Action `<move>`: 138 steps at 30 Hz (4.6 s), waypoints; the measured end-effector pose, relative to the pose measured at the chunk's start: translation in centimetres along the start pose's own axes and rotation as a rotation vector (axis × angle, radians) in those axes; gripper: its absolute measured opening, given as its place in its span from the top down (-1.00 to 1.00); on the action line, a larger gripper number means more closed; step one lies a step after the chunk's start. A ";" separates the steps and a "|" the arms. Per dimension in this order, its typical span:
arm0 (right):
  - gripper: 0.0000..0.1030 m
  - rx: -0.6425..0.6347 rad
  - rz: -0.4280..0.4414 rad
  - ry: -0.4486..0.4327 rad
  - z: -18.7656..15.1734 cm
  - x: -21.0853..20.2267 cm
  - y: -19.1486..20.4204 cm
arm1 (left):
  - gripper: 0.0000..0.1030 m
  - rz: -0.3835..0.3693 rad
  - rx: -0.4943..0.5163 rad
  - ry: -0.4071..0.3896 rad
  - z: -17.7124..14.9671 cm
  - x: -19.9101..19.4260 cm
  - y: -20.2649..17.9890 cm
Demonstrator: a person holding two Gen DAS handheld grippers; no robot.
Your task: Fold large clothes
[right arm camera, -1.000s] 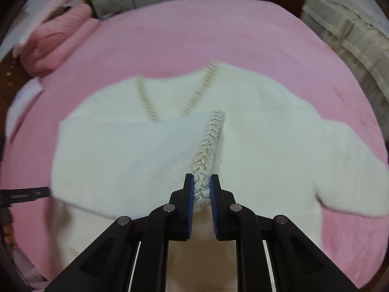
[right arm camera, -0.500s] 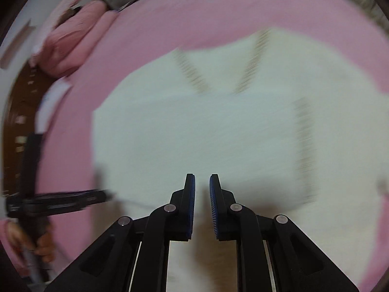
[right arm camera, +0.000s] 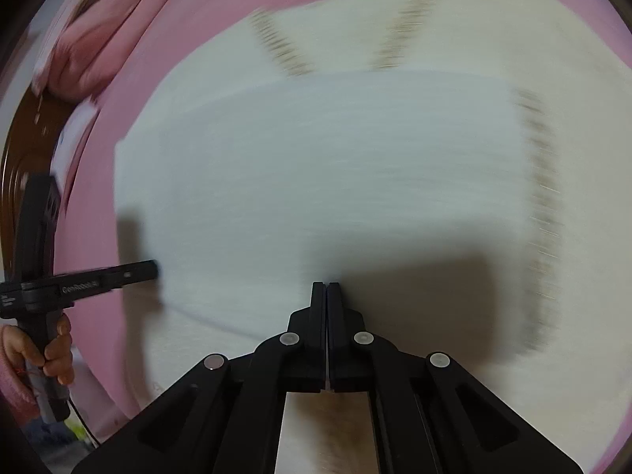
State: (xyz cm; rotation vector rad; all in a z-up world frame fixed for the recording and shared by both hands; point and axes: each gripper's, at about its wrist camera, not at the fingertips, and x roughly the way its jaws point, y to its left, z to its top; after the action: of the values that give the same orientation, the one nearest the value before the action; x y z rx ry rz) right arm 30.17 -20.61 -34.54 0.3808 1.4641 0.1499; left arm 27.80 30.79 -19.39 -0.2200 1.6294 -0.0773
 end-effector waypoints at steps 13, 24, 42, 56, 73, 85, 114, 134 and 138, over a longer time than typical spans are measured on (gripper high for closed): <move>1.00 0.110 -0.081 -0.126 -0.9 -3.7 -1.9 | 0.98 0.030 0.186 -0.021 -2.0 -4.2 -3.8; 1.00 0.156 0.182 0.004 4.4 4.5 6.7 | 0.98 -0.047 0.111 -0.007 2.2 -5.0 -5.2; 1.00 0.411 -0.062 -0.216 3.9 -6.7 -10.1 | 0.98 -0.082 -0.064 -0.146 0.7 -14.2 6.7; 1.00 0.143 0.098 0.042 3.2 1.3 0.1 | 0.98 -0.073 -0.001 -0.056 -11.7 -13.5 5.5; 1.00 0.261 -0.199 -0.093 0.6 -5.3 -4.2 | 0.98 0.012 -0.121 -0.186 -21.9 -22.7 16.6; -0.45 0.208 -0.118 -0.160 -6.2 -8.2 2.7 | -0.21 0.023 -0.076 -0.250 -24.2 -27.9 10.2; -0.59 0.167 -0.031 -0.296 -22.1 -18.1 6.4 | -0.41 0.119 -0.081 -0.386 -32.6 -24.6 -4.6; -0.59 0.467 -0.092 -0.256 -33.3 -21.1 -2.3 | -0.41 0.086 0.182 -0.331 -35.9 -20.4 -10.8; -0.59 0.550 -0.039 -0.288 -33.8 -22.5 -7.9 | -0.41 0.097 0.236 -0.347 -36.3 -19.9 -15.6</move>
State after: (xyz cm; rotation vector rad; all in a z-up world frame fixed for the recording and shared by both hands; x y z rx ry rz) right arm -6.65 -29.88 -18.17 0.7840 1.2091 -0.3365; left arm -5.67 16.22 5.60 0.0272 1.2696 -0.1480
